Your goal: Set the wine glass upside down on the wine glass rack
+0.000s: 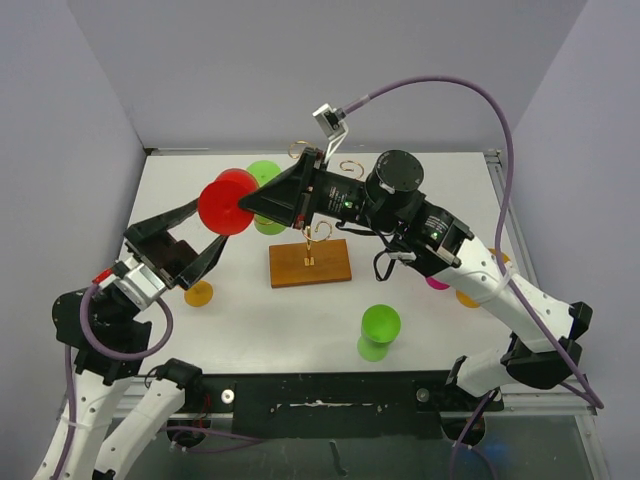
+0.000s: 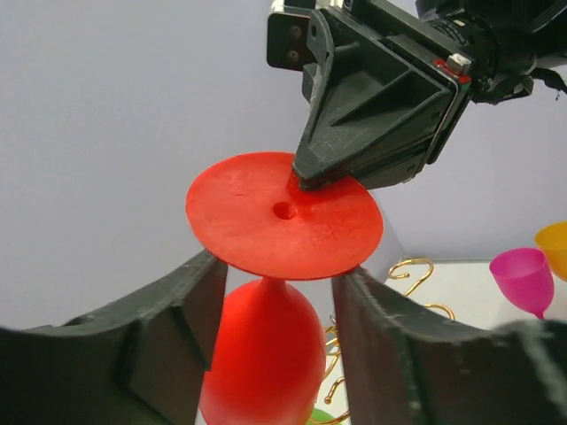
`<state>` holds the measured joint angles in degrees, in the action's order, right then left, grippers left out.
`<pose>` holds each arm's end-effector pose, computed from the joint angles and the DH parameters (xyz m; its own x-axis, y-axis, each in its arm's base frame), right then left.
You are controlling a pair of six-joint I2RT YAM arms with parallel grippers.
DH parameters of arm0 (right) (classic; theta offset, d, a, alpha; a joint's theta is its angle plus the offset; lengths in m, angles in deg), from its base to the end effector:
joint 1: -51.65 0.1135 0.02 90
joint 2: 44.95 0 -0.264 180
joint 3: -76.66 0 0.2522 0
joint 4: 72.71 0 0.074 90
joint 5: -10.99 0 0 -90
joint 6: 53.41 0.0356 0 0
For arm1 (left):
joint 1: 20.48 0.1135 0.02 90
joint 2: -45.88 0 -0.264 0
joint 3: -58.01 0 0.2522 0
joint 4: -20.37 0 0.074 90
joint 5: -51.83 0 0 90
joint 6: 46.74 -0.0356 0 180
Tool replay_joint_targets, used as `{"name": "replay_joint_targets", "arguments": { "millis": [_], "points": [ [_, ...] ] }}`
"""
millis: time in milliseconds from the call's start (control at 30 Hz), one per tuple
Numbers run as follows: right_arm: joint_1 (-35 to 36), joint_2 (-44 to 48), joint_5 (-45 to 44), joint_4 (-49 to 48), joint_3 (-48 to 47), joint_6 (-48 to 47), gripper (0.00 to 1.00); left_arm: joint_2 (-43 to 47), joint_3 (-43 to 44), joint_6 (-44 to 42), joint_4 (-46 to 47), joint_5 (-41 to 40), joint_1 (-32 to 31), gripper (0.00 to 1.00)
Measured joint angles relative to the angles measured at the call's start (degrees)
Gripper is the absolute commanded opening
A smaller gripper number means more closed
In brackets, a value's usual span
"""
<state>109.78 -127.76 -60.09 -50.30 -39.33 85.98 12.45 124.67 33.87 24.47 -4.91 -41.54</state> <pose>0.1506 0.2641 0.5336 -0.6733 0.2771 -0.6854 -0.7073 0.0286 0.7063 0.0799 -0.0517 0.4601 0.6737 -0.1132 -0.7302 0.6056 0.6508 0.4579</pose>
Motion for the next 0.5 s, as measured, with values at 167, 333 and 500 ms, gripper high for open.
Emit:
{"name": "replay_joint_targets", "arguments": {
  "millis": [167, 333, 500],
  "points": [
    [-0.7, 1.2, -1.4, -0.2, 0.0, -2.2, 0.00, 6.7, -3.6, 1.8, 0.9, -4.6, 0.0, 0.62],
    [-3.1, 4.8, -6.1, 0.1, 0.5, -6.8, 0.00, 13.0, -8.3, 3.0, 1.6, -9.5, 0.0, 0.62],
    [-7.3, 9.7, -13.0, 0.7, 0.8, -13.0, 0.00, 17.3, -12.7, 4.7, 1.2, -17.5, 0.0, 0.62]
  ]
}}
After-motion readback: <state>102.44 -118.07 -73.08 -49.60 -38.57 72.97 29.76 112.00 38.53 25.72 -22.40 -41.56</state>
